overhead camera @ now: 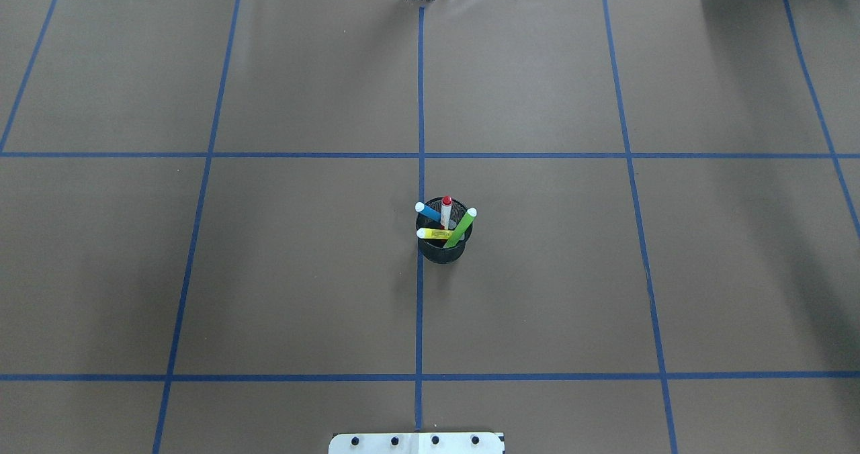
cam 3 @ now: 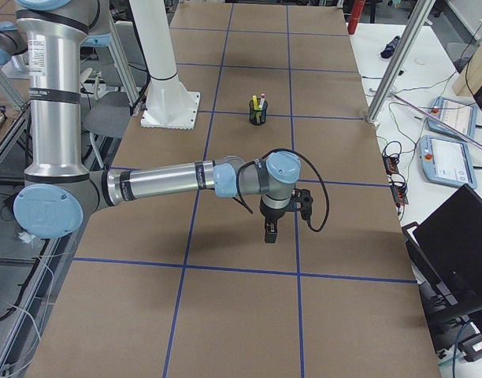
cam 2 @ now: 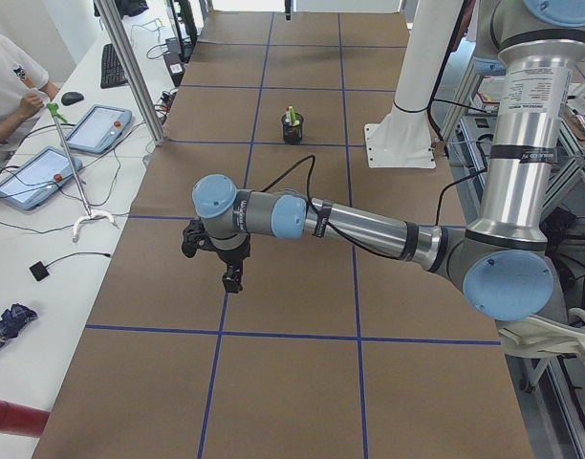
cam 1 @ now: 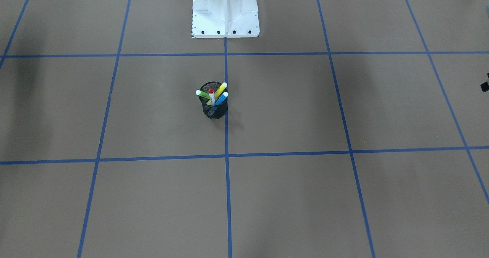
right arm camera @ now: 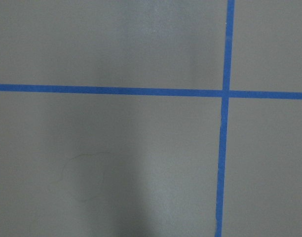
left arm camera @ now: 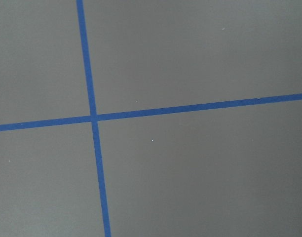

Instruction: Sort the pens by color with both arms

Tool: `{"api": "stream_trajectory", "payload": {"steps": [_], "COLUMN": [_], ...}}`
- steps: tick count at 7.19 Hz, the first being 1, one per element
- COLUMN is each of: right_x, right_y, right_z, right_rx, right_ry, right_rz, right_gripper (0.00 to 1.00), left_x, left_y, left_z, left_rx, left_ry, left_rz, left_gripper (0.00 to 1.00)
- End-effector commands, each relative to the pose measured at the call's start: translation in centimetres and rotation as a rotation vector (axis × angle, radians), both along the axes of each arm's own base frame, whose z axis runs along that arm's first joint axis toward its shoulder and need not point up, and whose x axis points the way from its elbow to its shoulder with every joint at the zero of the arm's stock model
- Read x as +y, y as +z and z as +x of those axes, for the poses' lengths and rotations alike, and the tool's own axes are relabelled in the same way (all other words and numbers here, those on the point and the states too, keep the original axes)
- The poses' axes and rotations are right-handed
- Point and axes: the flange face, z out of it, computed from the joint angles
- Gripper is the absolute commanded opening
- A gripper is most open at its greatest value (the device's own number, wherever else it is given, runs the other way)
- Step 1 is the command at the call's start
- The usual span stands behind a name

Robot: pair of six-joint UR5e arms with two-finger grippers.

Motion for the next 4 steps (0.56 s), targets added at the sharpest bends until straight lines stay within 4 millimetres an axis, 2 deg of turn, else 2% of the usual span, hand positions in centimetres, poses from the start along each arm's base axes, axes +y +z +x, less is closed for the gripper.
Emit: {"api": "stream_trajectory", "payload": {"steps": [1,2,3,4], "right_x": [0.6,0.5,0.5,0.5], "right_y": [-0.4,-0.5,-0.5,-0.5], "right_z": [0.2,0.2,0.2,0.2], "right_rx": [-0.002,-0.004,-0.004,-0.004], "right_ry": [0.002,0.001,0.001,0.001], "right_rz": [0.010,0.014,0.013,0.013], "right_gripper": [1.00,1.00,1.00,1.00], "left_x": [0.5,1.0,2.2,2.0], "left_y": [0.2,-1.0,1.3,0.0], "left_z": [-0.3,-0.3,-0.4,-0.3], "left_rx": [-0.001,0.001,0.000,0.005], "left_ry": [0.001,-0.003,-0.004,-0.025], "left_rz": [0.010,0.030,-0.011,-0.003], "left_gripper": [1.00,1.00,1.00,1.00]}}
